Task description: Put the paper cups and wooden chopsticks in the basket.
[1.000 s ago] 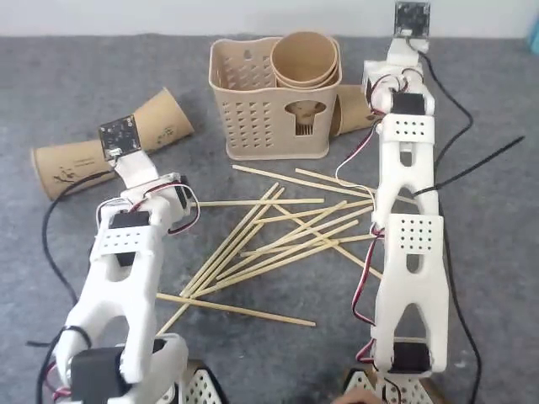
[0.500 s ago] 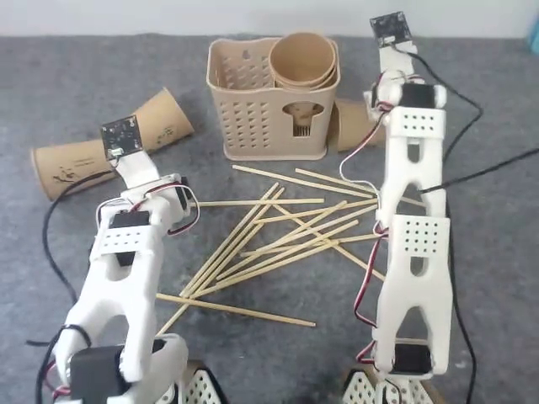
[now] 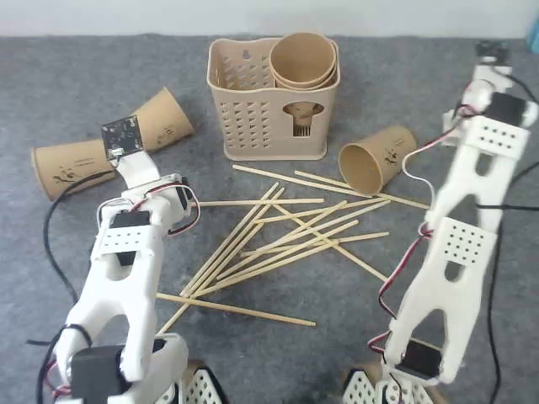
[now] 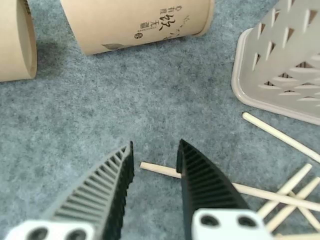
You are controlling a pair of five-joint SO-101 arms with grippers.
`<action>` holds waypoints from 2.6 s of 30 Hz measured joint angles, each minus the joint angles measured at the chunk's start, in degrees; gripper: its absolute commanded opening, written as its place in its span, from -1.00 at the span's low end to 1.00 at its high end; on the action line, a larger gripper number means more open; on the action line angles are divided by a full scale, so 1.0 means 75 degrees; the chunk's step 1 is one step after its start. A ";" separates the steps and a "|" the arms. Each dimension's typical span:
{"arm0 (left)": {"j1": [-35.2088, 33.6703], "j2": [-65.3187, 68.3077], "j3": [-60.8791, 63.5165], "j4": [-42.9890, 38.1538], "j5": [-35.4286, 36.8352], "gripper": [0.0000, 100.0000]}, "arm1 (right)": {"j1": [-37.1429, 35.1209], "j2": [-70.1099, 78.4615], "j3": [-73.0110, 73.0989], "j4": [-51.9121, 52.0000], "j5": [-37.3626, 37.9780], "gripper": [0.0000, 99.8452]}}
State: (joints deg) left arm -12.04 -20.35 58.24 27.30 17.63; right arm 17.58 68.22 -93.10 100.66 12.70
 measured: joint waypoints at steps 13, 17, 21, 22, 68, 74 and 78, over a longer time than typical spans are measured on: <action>0.0000 0.0000 0.0000 0.0000 0.0000 -0.73 | 0.0715 -0.2590 0.2497 0.0000 0.0879 -0.98; 0.0000 0.0000 0.0000 0.0000 0.0000 -0.73 | 0.0445 -0.4747 0.5486 0.0000 0.1489 -0.98; 0.0000 0.0000 0.0000 0.0000 0.0000 -0.73 | -0.0023 -0.6951 0.8111 0.0000 0.1700 -0.98; 0.0000 0.0000 0.0000 0.0000 0.0000 -0.73 | -0.0117 -0.7467 0.8662 -0.0012 0.1782 -0.98; 0.0070 0.0000 0.0000 0.0000 -0.0844 -0.73 | -0.1043 -0.7010 1.3011 -0.7549 0.2520 -0.94; 0.0141 0.0000 0.0000 0.0000 -0.0844 -0.73 | -0.0762 -0.6470 1.1464 -0.6248 0.1735 -0.98; 0.0141 0.0000 0.0000 0.0000 -0.0844 -0.73 | -0.0762 -0.6330 1.0338 -0.4818 0.1055 -0.98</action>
State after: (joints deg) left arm -10.99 -20.35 58.24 27.30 11.30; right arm 11.87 20.75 -15.56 64.53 20.62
